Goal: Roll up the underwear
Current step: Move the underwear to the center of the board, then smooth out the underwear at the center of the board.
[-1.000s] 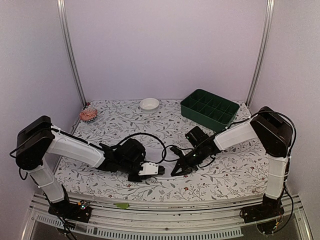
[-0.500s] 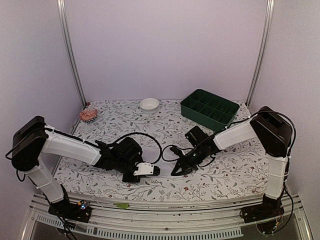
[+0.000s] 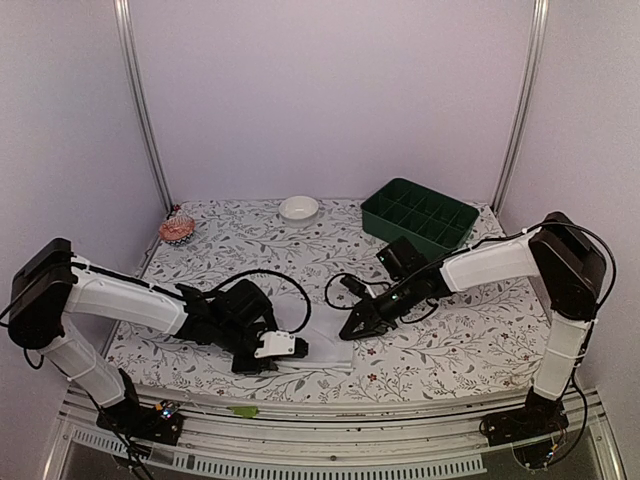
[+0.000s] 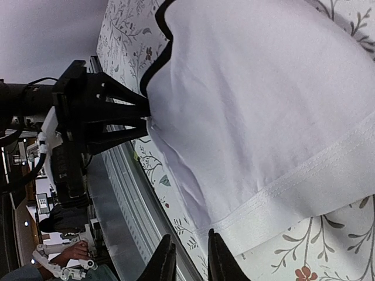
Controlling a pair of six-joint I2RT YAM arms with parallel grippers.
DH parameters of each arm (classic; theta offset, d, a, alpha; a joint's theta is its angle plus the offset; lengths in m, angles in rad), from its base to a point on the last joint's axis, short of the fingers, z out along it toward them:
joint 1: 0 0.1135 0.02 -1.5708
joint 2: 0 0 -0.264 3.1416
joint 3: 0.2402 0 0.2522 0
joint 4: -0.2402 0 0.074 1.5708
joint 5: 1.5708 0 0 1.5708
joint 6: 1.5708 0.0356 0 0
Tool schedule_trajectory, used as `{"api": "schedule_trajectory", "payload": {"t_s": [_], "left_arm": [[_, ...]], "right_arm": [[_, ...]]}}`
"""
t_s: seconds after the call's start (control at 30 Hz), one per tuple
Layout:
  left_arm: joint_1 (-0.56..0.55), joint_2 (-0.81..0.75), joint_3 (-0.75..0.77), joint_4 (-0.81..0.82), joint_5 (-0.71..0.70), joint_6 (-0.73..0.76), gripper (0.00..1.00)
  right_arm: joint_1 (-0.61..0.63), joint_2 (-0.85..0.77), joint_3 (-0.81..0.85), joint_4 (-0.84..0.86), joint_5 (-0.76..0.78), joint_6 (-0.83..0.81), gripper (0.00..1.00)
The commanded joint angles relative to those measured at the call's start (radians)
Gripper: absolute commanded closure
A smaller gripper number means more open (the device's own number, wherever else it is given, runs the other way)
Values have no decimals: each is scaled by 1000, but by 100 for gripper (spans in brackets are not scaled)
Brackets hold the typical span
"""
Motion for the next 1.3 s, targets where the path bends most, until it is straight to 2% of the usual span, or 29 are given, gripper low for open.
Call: {"api": "schedule_trajectory", "payload": {"t_s": [0.0, 0.1, 0.27, 0.37, 0.57, 0.83, 1.03, 1.27], "left_arm": [[7, -32, 43, -4, 9, -83, 65], [20, -54, 48, 7, -16, -92, 56], [34, -56, 40, 9, -48, -98, 55], [64, -78, 46, 10, -20, -149, 55], [140, -189, 53, 11, 23, -324, 55], [300, -272, 82, -75, 35, -578, 54], [384, -292, 89, -136, 111, -674, 52], [429, -369, 43, -139, 206, -759, 51]], "right_arm": [[-17, -86, -18, -1, 34, -52, 76], [-8, -107, -29, -8, 33, -71, 72], [38, -95, 3, -21, 38, -107, 61], [81, -85, 23, -8, 85, -132, 60], [174, -71, 59, 95, 206, -187, 60], [317, 97, 267, 111, 331, -294, 66], [393, 237, 431, 74, 376, -332, 68], [426, 319, 500, 13, 455, -330, 67]]}}
